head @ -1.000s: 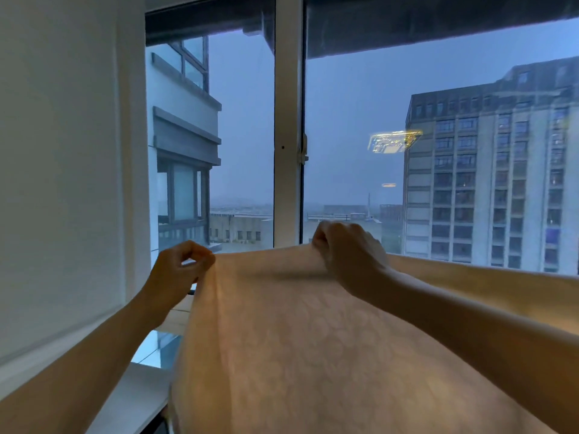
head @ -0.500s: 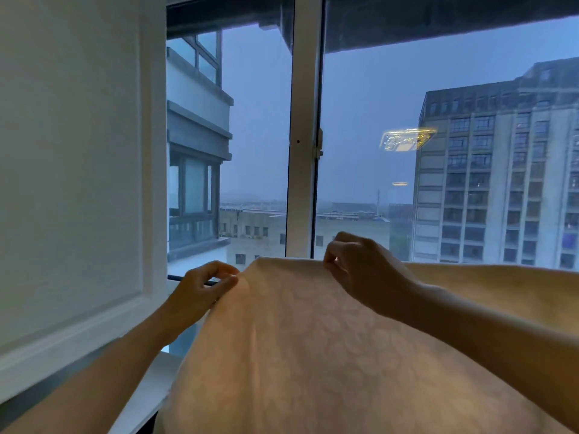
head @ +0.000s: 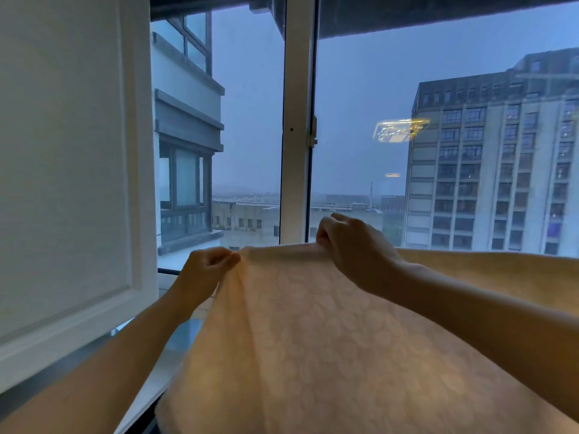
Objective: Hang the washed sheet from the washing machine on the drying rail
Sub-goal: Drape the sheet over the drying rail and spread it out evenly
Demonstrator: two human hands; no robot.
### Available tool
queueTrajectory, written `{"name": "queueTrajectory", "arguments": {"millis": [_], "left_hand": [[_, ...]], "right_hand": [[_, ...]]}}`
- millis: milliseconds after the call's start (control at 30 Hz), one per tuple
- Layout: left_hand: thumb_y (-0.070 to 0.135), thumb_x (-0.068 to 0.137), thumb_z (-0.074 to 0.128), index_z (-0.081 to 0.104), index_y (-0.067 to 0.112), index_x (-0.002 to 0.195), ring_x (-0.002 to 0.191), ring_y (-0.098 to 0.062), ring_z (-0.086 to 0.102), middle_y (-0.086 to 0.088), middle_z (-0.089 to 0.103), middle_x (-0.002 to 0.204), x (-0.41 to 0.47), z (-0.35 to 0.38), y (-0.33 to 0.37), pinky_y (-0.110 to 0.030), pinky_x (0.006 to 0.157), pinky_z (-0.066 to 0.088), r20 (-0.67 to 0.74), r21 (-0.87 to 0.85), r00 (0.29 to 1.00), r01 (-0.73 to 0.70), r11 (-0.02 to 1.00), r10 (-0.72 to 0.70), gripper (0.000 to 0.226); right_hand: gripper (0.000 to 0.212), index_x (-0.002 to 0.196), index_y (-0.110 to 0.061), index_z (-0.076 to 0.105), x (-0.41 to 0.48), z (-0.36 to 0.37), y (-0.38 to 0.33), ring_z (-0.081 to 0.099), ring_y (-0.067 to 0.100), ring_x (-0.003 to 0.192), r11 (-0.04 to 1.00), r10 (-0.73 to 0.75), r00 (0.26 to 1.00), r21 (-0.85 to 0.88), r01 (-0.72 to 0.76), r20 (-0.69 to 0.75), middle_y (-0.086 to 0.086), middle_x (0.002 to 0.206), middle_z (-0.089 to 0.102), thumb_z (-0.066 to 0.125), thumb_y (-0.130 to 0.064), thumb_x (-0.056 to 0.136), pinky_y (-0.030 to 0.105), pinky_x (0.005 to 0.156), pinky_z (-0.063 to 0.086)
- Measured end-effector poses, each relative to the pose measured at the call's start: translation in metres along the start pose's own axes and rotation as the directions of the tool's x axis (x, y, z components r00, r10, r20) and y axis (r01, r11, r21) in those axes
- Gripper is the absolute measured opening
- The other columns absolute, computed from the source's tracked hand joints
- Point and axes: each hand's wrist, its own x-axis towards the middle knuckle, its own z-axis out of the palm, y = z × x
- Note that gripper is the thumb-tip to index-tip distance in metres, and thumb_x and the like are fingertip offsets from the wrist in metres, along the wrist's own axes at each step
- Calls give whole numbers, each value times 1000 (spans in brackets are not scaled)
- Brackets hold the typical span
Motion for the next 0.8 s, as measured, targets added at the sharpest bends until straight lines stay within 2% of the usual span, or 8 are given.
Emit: {"name": "queueTrajectory", "arguments": {"millis": [133, 267, 400, 433, 500, 567, 667, 800], "left_hand": [[28, 93, 55, 69, 18, 85, 76, -14, 61, -4, 66, 82, 16, 1, 13, -25, 71, 48, -135, -21, 991, -24, 999, 21, 19], [28, 93, 56, 68, 19, 83, 77, -13, 62, -2, 67, 80, 15, 8, 4, -23, 70, 48, -89, 45, 996, -9, 999, 13, 18], [22, 94, 55, 68, 22, 82, 80, -20, 66, -4, 69, 83, 10, 10, -11, -36, 77, 55, -43, 48, 999, 4, 999, -2, 17], [21, 95, 52, 67, 21, 84, 81, -19, 66, -5, 70, 87, 10, 13, -7, -36, 79, 56, -85, 36, 996, -22, 999, 25, 18], [22, 96, 49, 65, 19, 93, 85, -11, 63, -1, 68, 97, 5, 24, 11, -20, 80, 49, -193, 113, 963, -170, 979, 190, 17], [22, 96, 49, 67, 16, 104, 93, -6, 56, 5, 64, 104, -5, 42, 33, -12, 84, 38, -137, 275, 907, -353, 894, 399, 20], [21, 95, 52, 65, 14, 112, 96, -7, 58, 1, 66, 106, -16, 69, 46, -22, 88, 45, 109, 459, 793, -575, 678, 599, 23], [29, 95, 49, 65, 18, 113, 91, -5, 59, 3, 68, 103, -15, 84, 47, -34, 86, 51, 104, 445, 789, -581, 681, 605, 26]], "right_hand": [[12, 86, -15, 54, 24, -1, -2, 55, 21, 73, 992, 122, 991, 34, -120, -47, 1, 87, 57, 46, -11, 93, 32, 63, 42], [16, 83, -15, 55, 16, 7, -2, 56, 19, 70, 997, 74, 997, -5, -73, 24, 1, 86, 59, 46, -16, 96, 31, 62, 44], [20, 86, -14, 58, -3, 13, 4, 58, 13, 66, 1000, 26, 1000, -3, -26, 16, -2, 82, 59, 45, -24, 98, 22, 56, 42], [22, 89, -14, 60, -7, 12, 5, 59, 13, 66, 1000, 16, 1000, -9, -16, 2, -2, 84, 60, 44, -26, 98, 25, 58, 47], [23, 95, -16, 61, -14, 9, 6, 60, 12, 66, 999, -13, 1000, -39, 13, -15, -4, 88, 61, 42, -28, 99, 28, 62, 52], [21, 102, -19, 60, -22, 5, 7, 60, 11, 67, 998, -22, 1000, -57, 21, -13, -6, 92, 62, 41, -29, 99, 26, 63, 52], [19, 107, -22, 57, -36, -5, 11, 54, 9, 66, 992, -20, 1000, -128, 18, -9, -6, 94, 63, 41, -28, 99, 22, 61, 43], [23, 104, -22, 58, -54, -24, 25, 57, 9, 70, 973, 11, 1000, -230, -12, -4, -7, 92, 63, 38, -33, 99, 22, 62, 36]]}}
